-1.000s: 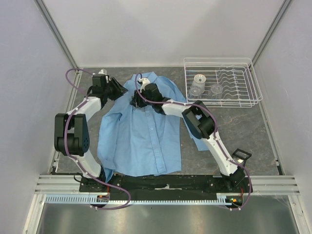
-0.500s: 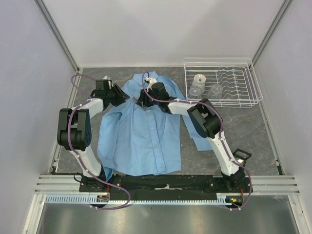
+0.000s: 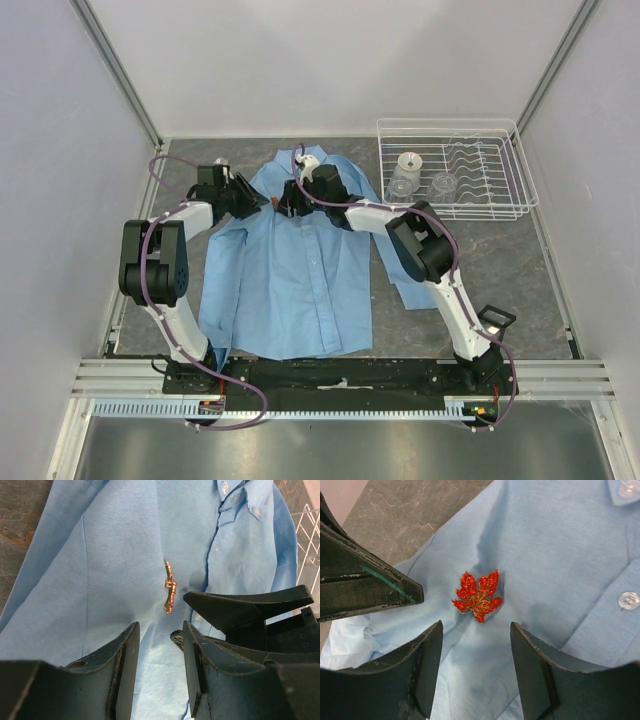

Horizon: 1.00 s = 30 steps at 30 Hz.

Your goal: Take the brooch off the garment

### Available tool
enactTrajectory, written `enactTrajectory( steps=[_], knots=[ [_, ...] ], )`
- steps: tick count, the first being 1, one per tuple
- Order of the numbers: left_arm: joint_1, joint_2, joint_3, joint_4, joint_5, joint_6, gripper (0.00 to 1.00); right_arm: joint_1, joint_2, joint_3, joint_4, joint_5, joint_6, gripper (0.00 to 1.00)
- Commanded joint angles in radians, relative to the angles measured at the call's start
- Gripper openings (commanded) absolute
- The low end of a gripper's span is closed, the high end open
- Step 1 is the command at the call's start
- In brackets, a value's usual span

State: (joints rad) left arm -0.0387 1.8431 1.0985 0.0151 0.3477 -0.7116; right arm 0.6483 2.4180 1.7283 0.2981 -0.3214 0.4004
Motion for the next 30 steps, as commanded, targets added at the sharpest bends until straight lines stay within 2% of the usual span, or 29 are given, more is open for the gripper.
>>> enactTrajectory(
  steps=[1,5,6,10,15,20,30],
  knots=[
    [0.007,-0.013,0.034,0.046,0.037,-0.034,0.46,0.011,0.007,0.069,-0.006,-0.001,-0.043,0.64],
    [0.000,-0.013,0.055,0.039,0.039,0.009,0.42,-0.002,-0.003,0.103,-0.108,0.161,0.003,0.57],
    [-0.004,-0.013,0.063,0.020,0.021,0.020,0.41,-0.013,-0.014,0.085,-0.100,0.160,0.056,0.51],
    [-0.053,-0.022,0.090,0.008,-0.041,0.066,0.34,-0.049,-0.072,-0.042,0.053,0.117,0.141,0.40],
    [-0.073,0.079,0.168,0.017,0.013,0.005,0.24,-0.052,-0.036,-0.009,0.042,0.030,0.147,0.36],
    [-0.070,0.140,0.228,-0.009,-0.012,0.001,0.22,-0.052,-0.036,-0.033,0.099,0.009,0.167,0.33],
    [-0.023,0.130,0.170,-0.072,-0.082,0.072,0.18,-0.045,0.053,0.036,0.188,-0.097,0.287,0.31]
  ],
)
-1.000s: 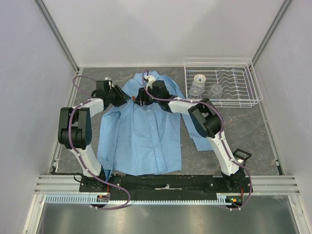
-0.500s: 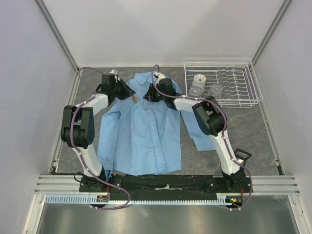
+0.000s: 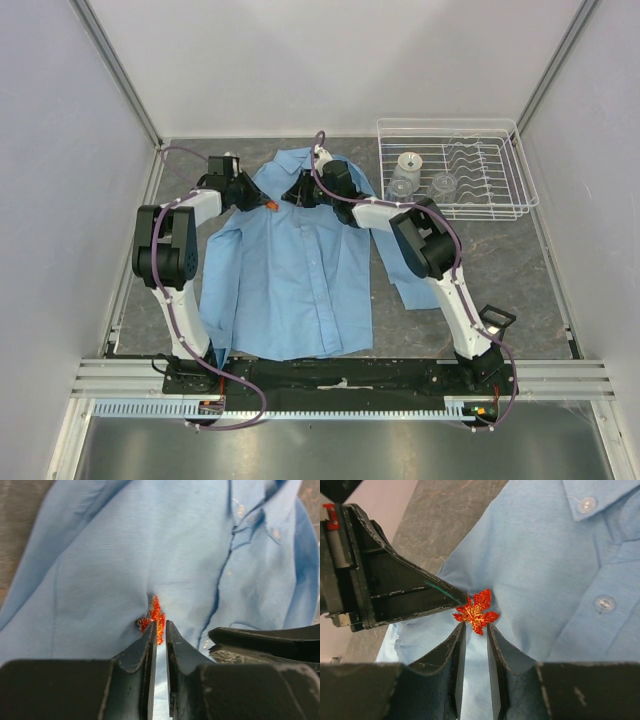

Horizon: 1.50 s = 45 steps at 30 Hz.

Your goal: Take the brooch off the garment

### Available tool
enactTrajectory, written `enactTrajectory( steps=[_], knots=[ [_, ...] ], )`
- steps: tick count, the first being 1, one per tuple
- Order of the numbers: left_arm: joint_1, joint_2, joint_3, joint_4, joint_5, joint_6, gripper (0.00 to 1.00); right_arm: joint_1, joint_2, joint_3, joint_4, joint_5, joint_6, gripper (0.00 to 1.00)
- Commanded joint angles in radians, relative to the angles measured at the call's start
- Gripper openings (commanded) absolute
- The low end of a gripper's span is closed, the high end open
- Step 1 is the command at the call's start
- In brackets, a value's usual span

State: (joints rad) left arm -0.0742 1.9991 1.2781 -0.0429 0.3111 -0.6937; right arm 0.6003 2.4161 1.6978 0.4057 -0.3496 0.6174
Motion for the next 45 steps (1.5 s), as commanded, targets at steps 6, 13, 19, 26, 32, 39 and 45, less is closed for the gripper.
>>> enactTrajectory(
  steps=[6,13,19,26,32,39,45],
  knots=[
    [0.019,-0.010,-0.010,-0.051,-0.066,0.069,0.18,0.016,0.127,0.149,0.051,-0.098,0.116,0.34],
    [0.024,0.004,-0.014,-0.072,-0.072,0.063,0.15,0.019,0.192,0.200,0.048,-0.105,0.217,0.39],
    [0.025,0.018,-0.010,-0.114,-0.072,0.037,0.13,0.019,0.172,0.169,0.036,-0.060,0.295,0.42],
    [0.039,0.012,-0.022,-0.121,-0.052,0.014,0.13,0.024,0.192,0.180,0.074,-0.091,0.367,0.42],
    [0.018,-0.055,-0.054,-0.095,-0.069,0.060,0.28,0.024,0.178,0.172,0.087,-0.106,0.329,0.41],
    [-0.009,-0.164,-0.057,-0.158,-0.159,0.122,0.45,0.023,0.078,0.143,-0.030,-0.066,0.145,0.45],
    [-0.003,-0.266,-0.210,-0.024,-0.123,-0.113,0.36,0.029,0.043,0.154,-0.106,-0.092,-0.092,0.53]
  ],
)
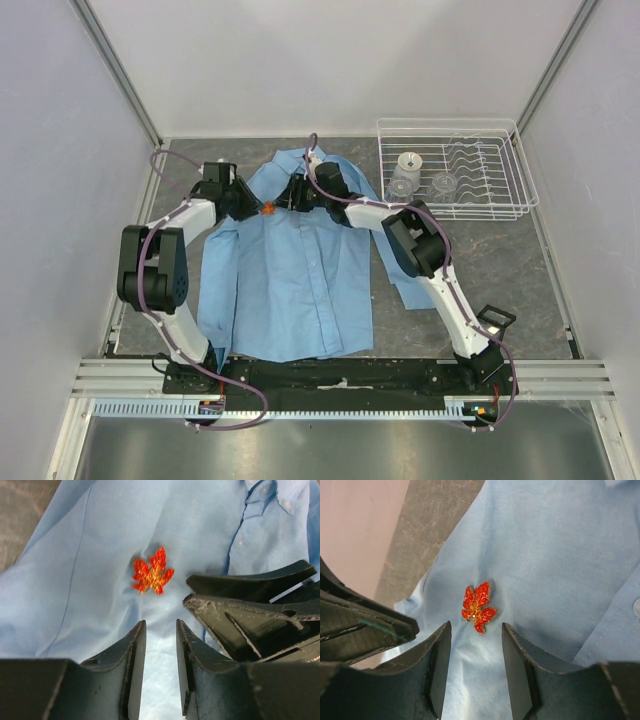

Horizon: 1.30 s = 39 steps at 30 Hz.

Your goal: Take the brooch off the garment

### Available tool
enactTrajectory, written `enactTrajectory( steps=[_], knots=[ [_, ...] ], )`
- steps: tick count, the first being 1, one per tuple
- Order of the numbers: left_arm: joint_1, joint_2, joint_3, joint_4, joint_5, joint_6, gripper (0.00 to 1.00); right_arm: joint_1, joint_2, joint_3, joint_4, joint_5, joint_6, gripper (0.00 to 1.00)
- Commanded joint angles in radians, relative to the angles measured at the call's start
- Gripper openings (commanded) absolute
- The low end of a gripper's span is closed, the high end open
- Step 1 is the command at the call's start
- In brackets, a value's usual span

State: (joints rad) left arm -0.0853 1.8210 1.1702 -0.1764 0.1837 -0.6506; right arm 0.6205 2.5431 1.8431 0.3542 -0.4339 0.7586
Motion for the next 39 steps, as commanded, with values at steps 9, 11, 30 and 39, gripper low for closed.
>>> enactTrajectory(
  steps=[9,11,30,39],
  knots=[
    [-0.007,-0.107,-0.293,0.146,0.037,-0.428,0.30,0.111,-0.086,0.175,-0.418,0.288,-0.706,0.69],
    [-0.004,-0.127,-0.305,0.037,0.007,-0.429,0.30,0.139,-0.057,0.252,-0.474,0.346,-0.818,0.69],
    [0.030,-0.236,-0.391,-0.133,-0.062,-0.406,0.28,0.255,-0.075,0.127,-0.400,0.534,-1.345,0.47],
    [0.053,-0.255,-0.448,-0.092,-0.056,-0.422,0.27,0.274,-0.075,0.120,-0.370,0.469,-1.338,0.48]
  ],
)
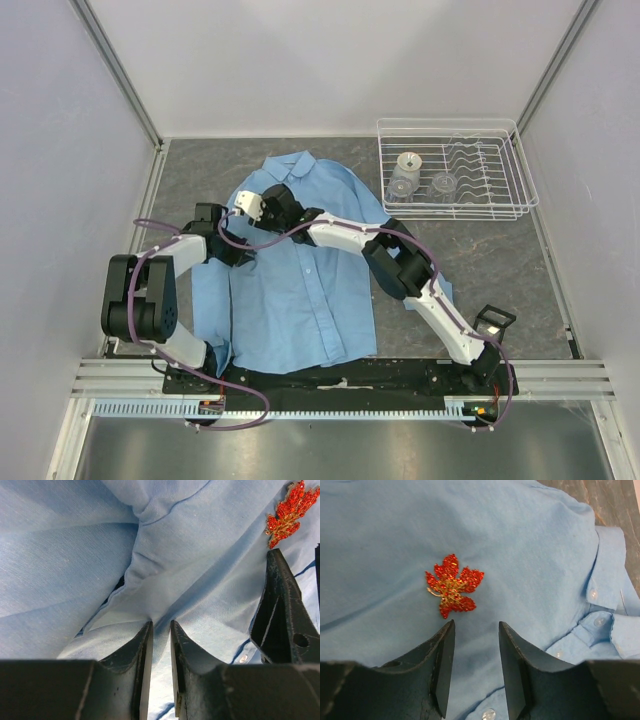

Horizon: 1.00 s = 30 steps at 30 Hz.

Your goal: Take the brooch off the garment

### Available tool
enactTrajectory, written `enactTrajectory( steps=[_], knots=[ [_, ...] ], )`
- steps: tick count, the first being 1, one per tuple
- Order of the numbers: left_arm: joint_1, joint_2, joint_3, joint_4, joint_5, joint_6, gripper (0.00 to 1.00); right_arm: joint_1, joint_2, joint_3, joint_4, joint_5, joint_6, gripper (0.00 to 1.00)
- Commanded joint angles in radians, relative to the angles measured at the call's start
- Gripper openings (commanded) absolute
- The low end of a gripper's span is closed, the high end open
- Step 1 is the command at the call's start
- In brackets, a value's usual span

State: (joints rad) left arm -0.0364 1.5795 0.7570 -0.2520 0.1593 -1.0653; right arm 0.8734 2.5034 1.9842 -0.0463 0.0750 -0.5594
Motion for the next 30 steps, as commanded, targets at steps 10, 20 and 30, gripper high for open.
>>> enactTrajectory(
  steps=[10,20,30],
  knots=[
    [0.013,-0.044,-0.025,0.004,0.075,0.015,0.34,0.006,-0.138,-0.185,0.221,-0.136,0.061,0.49],
    [0.093,-0.076,-0.025,0.019,0.069,-0.074,0.25,0.004,-0.066,-0.094,0.181,-0.181,0.012,0.45],
    [0.109,-0.024,-0.071,0.034,0.054,-0.076,0.21,0.010,-0.015,-0.015,0.083,-0.193,-0.040,0.45]
  ],
)
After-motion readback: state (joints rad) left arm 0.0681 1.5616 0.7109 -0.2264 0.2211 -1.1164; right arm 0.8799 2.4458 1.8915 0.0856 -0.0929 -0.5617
